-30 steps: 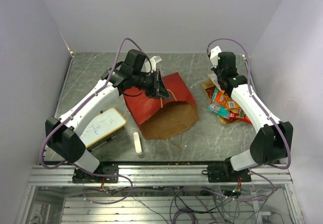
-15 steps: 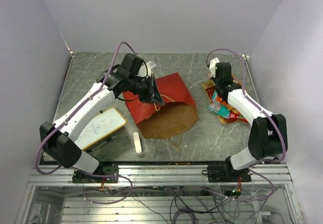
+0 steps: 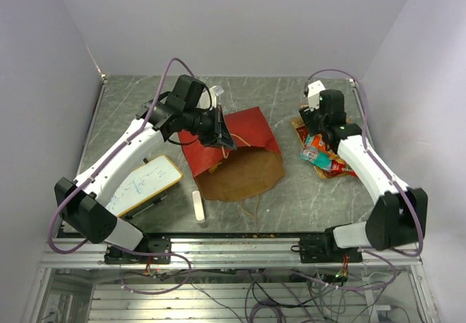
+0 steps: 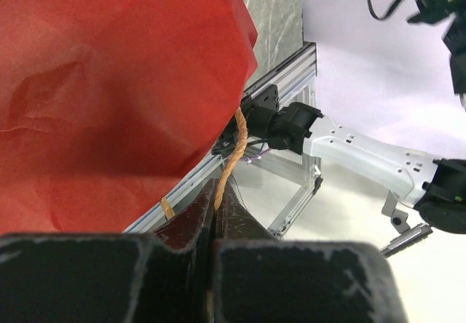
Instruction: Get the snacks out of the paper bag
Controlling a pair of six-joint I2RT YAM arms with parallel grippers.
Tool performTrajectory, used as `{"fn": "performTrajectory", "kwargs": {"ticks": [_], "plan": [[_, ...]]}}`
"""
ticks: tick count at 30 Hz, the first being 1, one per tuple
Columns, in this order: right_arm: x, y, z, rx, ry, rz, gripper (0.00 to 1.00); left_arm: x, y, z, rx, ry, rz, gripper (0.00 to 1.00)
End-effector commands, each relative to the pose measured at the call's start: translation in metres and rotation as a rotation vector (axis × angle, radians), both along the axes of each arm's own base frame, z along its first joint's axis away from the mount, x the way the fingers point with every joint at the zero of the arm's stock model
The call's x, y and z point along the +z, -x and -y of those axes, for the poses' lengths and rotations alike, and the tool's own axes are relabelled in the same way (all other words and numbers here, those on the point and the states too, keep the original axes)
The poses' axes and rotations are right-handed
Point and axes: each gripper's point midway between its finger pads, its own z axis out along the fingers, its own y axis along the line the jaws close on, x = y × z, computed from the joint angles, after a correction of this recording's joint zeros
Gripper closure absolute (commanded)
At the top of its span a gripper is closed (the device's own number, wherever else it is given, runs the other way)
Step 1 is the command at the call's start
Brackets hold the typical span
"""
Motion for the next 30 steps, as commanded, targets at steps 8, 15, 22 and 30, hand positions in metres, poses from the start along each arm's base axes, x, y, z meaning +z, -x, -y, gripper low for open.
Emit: {"fn": "performTrajectory", "kwargs": {"ticks": [8,15,22,30], "plan": [[0.043,0.095,-0.097,0.424,-0.521,0.086,0.27,0.003,-0.02,0.02,0.012,0.083,0.012,0.93],[0.056,0.132,-0.115,0.501,-0.662,0.162,0.28,-0.004,-0.023,0.023,0.009,0.079,0.0,0.93],[0.104,0.088,-0.088,0.417,-0.464,0.208,0.26,0.001,-0.023,0.02,0.01,0.062,0.017,0.93],[0.119,0.116,-0.135,0.797,-0.495,0.246,0.25,0.006,-0.02,0.017,0.061,0.107,0.018,0.93]]}}
